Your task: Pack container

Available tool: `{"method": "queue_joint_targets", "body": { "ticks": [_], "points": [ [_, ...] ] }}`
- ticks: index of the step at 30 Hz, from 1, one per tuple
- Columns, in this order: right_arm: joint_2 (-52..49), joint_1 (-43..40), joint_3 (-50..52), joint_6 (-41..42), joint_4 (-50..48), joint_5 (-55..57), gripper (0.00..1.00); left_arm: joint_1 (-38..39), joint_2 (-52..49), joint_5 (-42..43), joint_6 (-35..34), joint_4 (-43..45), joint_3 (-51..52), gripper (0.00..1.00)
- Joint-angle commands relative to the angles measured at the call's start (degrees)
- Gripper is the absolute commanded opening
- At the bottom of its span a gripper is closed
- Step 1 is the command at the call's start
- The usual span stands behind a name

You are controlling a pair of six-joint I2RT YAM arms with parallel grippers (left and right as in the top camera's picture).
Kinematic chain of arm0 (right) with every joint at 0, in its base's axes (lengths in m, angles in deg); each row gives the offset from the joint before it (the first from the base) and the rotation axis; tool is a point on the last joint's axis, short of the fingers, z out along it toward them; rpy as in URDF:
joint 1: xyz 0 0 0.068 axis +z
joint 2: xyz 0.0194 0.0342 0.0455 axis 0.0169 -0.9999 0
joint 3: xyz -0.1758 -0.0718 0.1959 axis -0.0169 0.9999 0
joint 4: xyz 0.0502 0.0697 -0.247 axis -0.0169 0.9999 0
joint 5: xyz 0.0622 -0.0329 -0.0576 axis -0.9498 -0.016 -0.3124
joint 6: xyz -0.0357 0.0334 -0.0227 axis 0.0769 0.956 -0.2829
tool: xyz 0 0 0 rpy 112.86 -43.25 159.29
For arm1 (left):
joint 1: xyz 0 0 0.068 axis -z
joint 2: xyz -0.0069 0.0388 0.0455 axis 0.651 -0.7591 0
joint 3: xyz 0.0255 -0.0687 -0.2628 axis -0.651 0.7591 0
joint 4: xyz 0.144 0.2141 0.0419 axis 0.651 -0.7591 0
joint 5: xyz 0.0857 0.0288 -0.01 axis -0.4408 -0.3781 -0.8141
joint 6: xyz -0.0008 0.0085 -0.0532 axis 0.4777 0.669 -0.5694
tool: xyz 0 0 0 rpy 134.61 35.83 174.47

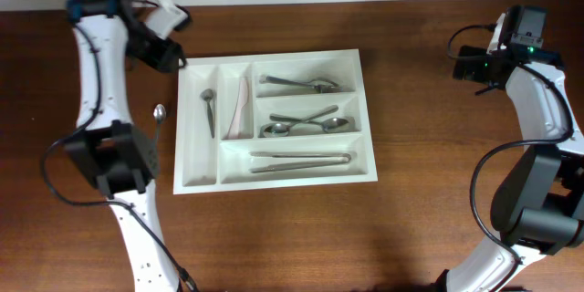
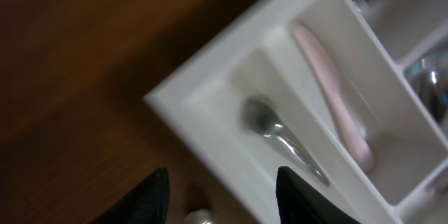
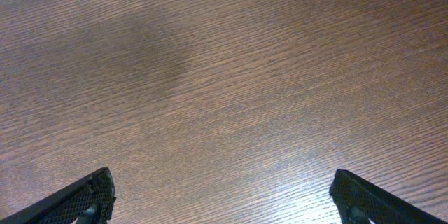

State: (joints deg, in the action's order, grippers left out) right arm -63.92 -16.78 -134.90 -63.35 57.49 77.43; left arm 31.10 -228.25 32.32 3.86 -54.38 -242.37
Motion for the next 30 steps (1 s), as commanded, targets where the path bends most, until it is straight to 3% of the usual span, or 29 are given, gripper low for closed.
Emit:
{"method": "queue_joint_targets", "body": {
  "ticks": [1,6,16,30],
  "points": [
    [-0.17,0.04,-0.94,0.04,0.04,0.87,0.99,-4.55,-0.09,0.02,-10.32,-0.72,-3.06,0.50],
    [-0.17,0.02,-0.94,0.02,0.04,0.87,0.99,-9.07,-0.79,0.07,-11.76,-5.38,-1.51,0.50],
    [-0.17,0.02,-0.94,0.04,0.04,0.87,0.99,-9.86,-0.94,-0.92,-0.85,-9.16,6.73,0.50],
    [-0.17,0.04,-0.94,0.04,0.04,0.87,0.99,-9.25,-0.98,-9.46,0.37,-4.85,16.52,0.50]
  ]
}}
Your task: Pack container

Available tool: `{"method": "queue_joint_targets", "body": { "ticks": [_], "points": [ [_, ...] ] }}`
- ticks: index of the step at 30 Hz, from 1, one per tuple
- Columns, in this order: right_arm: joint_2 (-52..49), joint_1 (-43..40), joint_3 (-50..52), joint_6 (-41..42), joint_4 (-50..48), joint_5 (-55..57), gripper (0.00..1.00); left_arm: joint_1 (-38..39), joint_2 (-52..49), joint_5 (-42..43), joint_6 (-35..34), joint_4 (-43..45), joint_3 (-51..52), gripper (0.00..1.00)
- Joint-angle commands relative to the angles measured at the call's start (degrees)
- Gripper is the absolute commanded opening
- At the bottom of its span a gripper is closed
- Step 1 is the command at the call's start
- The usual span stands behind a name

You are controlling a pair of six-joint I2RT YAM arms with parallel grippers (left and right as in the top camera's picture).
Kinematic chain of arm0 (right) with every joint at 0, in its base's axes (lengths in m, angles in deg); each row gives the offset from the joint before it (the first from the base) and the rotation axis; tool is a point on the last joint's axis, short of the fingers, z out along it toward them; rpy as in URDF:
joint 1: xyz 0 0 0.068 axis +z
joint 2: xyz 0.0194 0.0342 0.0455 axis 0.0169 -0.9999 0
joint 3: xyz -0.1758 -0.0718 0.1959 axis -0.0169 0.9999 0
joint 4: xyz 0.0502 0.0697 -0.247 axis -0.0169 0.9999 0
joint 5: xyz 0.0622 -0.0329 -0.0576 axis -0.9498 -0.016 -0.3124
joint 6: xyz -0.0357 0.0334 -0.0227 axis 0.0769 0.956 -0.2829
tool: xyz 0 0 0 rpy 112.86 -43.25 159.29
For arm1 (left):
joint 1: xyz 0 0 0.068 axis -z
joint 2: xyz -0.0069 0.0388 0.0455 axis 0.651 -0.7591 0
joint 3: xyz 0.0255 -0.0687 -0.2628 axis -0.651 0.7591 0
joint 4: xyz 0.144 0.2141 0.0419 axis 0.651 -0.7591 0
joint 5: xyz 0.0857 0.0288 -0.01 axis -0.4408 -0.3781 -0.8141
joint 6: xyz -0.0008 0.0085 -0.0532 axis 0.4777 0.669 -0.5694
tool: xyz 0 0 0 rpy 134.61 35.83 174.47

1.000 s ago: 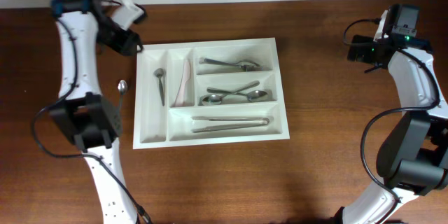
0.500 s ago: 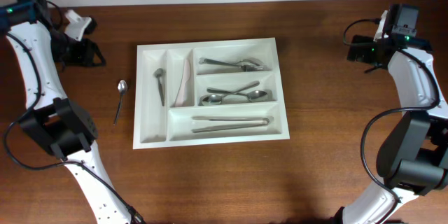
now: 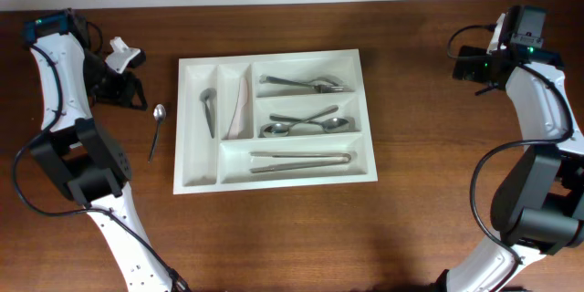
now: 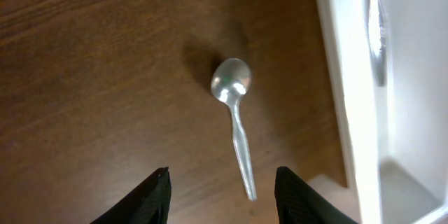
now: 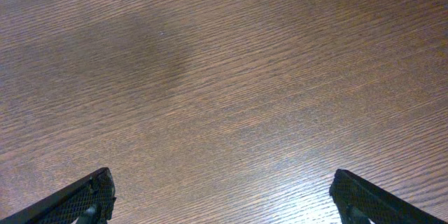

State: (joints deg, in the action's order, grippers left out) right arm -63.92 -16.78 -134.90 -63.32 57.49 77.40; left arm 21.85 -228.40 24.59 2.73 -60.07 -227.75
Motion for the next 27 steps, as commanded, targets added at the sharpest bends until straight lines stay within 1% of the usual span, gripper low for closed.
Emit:
{"method": "queue_joint_targets", "body": {
  "ticks": [1,9,18,24,27],
  "points": [
    [-0.17,0.02,-0.94,0.02,0.04,0.90,0.99,0.07,-0.83,-1.75,1.53,1.29,2.60,0.50],
    [-0.17,0.04,-0.94,0.00,0.04,0.90,0.99,1.22,-0.83,-2.12,1.49,5.38,6.08,0.50],
    [-0.17,0.02,-0.94,0.02,0.04,0.90,0.99,4.92,-0.87,-2.19,1.53,11.30,8.07,0.50],
    [-0.17,0.02,-0.94,0.00,0.04,0.90,0.99,6.97,-2.32,-6.73,1.49,12.11,8.15,0.50],
    [-0.17,0.02,-0.94,0.00,0.04,0.90,0.99,7.06,-3.37,-7.08,1.46,12.09,8.15,0.49]
  ]
}}
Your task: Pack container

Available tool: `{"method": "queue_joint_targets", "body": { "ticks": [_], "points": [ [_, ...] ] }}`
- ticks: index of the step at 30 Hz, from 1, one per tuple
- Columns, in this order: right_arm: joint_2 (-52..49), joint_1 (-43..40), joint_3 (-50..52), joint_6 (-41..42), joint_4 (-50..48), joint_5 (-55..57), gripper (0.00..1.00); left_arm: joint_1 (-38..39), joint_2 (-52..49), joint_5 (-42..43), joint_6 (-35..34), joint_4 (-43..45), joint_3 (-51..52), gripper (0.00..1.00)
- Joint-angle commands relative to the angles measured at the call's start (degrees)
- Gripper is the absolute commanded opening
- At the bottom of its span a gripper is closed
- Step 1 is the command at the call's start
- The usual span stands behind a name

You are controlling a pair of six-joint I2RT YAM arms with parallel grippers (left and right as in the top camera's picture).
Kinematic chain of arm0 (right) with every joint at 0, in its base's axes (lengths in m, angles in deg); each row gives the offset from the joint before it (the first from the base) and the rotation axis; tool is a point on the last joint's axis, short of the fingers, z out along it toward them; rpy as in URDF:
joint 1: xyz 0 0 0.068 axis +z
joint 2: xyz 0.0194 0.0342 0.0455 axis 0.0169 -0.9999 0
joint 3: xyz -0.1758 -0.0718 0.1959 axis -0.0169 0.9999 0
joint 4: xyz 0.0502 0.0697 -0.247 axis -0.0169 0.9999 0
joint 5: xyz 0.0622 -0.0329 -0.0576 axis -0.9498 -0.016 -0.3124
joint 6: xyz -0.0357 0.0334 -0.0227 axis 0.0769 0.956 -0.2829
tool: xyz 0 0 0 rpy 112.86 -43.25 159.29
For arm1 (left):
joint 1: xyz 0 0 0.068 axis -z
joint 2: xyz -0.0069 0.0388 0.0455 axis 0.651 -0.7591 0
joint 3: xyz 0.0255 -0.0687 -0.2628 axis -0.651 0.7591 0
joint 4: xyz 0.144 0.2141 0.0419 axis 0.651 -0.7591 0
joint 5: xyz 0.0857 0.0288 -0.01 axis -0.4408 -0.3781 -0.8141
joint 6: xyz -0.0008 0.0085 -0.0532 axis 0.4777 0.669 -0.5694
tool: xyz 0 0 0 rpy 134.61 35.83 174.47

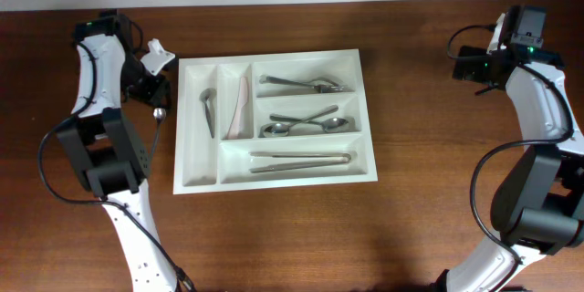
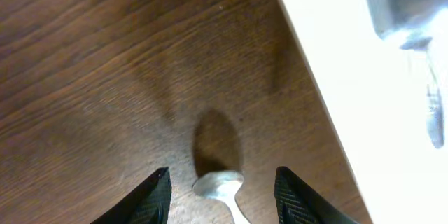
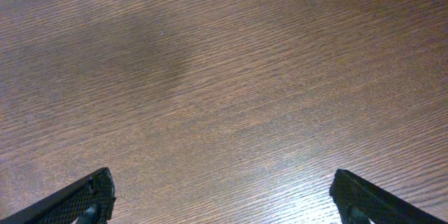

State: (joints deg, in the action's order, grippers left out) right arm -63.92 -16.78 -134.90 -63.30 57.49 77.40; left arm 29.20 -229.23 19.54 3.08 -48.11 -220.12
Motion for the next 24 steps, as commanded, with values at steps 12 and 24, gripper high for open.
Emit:
{"method": "queue_joint_targets", "body": {
  "ticks": [12,24],
  "points": [
    [-0.17,0.02,-0.94,-0.02,0.04,0.90,0.99,-0.46,-3.76,-3.82,1.11,1.03,0.55,0.49],
    [-0.17,0.02,-0.94,0.00,0.04,0.90,0.99,-0.46,-3.76,-4.57,0.66,1.01,0.55,0.18]
  ]
}}
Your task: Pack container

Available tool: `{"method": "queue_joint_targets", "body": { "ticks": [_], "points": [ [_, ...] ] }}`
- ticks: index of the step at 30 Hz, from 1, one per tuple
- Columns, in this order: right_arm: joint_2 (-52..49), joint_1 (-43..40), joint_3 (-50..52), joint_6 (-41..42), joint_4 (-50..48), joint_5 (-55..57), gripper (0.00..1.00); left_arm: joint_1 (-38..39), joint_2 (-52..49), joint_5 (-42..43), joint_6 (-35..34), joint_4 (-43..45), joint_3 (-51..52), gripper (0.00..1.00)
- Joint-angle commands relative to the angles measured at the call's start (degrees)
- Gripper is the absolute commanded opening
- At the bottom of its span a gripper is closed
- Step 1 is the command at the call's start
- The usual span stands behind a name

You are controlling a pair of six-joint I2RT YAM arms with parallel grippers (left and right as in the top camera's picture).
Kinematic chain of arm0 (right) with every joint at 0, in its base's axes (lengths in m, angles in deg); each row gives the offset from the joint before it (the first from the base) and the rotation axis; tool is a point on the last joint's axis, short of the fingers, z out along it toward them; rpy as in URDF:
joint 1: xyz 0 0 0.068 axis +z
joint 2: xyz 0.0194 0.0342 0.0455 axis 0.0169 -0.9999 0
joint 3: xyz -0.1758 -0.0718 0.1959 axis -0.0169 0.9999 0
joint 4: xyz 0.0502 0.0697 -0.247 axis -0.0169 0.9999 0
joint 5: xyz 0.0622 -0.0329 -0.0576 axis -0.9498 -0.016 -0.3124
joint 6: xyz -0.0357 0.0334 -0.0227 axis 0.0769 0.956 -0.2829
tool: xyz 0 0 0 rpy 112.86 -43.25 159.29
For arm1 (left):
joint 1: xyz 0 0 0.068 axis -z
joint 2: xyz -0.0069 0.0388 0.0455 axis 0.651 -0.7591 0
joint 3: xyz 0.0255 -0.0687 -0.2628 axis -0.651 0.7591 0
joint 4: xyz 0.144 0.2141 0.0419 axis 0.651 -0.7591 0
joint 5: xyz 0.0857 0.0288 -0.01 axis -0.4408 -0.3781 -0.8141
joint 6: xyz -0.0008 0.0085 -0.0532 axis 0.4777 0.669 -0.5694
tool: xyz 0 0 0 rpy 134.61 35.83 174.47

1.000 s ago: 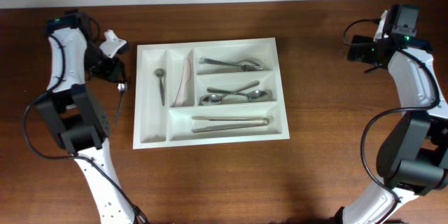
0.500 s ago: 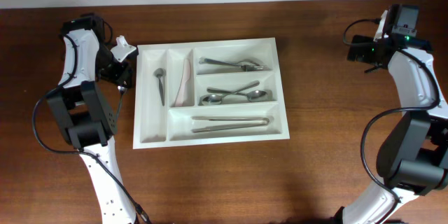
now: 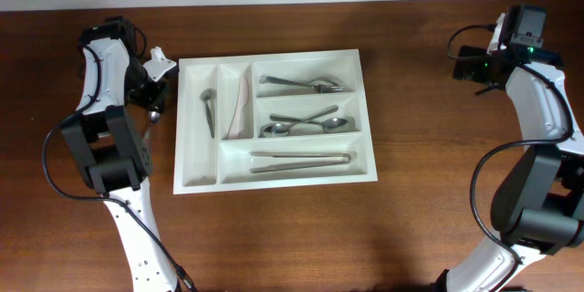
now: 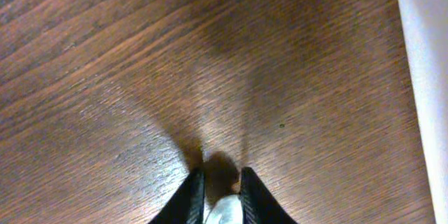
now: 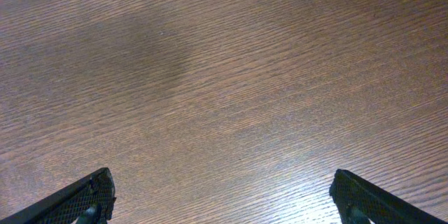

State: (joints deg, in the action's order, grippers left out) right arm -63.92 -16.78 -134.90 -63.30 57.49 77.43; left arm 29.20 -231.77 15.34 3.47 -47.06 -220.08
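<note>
A small metal spoon (image 4: 222, 211) lies on the wood just left of the white cutlery tray (image 3: 197, 160). My left gripper (image 3: 155, 109) is shut on its bowl end, and only the bowl's tip shows between the fingers (image 4: 192, 196). The handle is hidden. The tray's edge (image 4: 428, 77) runs along the right of the left wrist view. My right gripper (image 5: 220, 185) stands open over bare wood at the table's far right (image 3: 470, 64), holding nothing.
The tray holds a small spoon (image 3: 208, 109) in its left slot, a pink utensil (image 3: 240, 100) beside it, spoons (image 3: 301, 82) in the upper right slot, more spoons (image 3: 306, 125) in the middle one and long utensils (image 3: 301, 160) along the front.
My left gripper was open with the spoon's bowl just ahead of its fingers. Now the fingers are shut on the bowl, closer to the table. The right arm has not moved.
My left gripper was open over the tray's back left corner. Then it was farther left, open, with the whole loose spoon in its view. Then it was open at the spoon's bowl, and now it is shut on that bowl. The right gripper stayed open throughout.
</note>
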Motion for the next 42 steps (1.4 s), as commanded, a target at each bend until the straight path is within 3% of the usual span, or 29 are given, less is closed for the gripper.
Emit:
{"method": "queue_joint_targets", "body": {
  "ticks": [1,10,15,42],
  "points": [
    [-0.17,0.02,-0.94,0.00,0.04,0.87,0.99,-0.46,-1.22,-0.35,0.26,-0.04,0.50,0.18],
    [-0.17,0.04,-0.94,-0.02,0.04,0.87,0.99,-0.46,-1.22,-0.37,0.28,-0.07,0.50,0.18],
    [-0.17,0.02,-0.94,-0.02,0.04,0.87,0.99,-0.46,-1.22,-0.39,0.24,-0.04,0.50,0.05],
    [-0.17,0.02,-0.94,-0.02,0.04,0.87,0.99,-0.44,-1.20,-0.37,-5.11,-0.66,-0.33,0.02]
  ]
}}
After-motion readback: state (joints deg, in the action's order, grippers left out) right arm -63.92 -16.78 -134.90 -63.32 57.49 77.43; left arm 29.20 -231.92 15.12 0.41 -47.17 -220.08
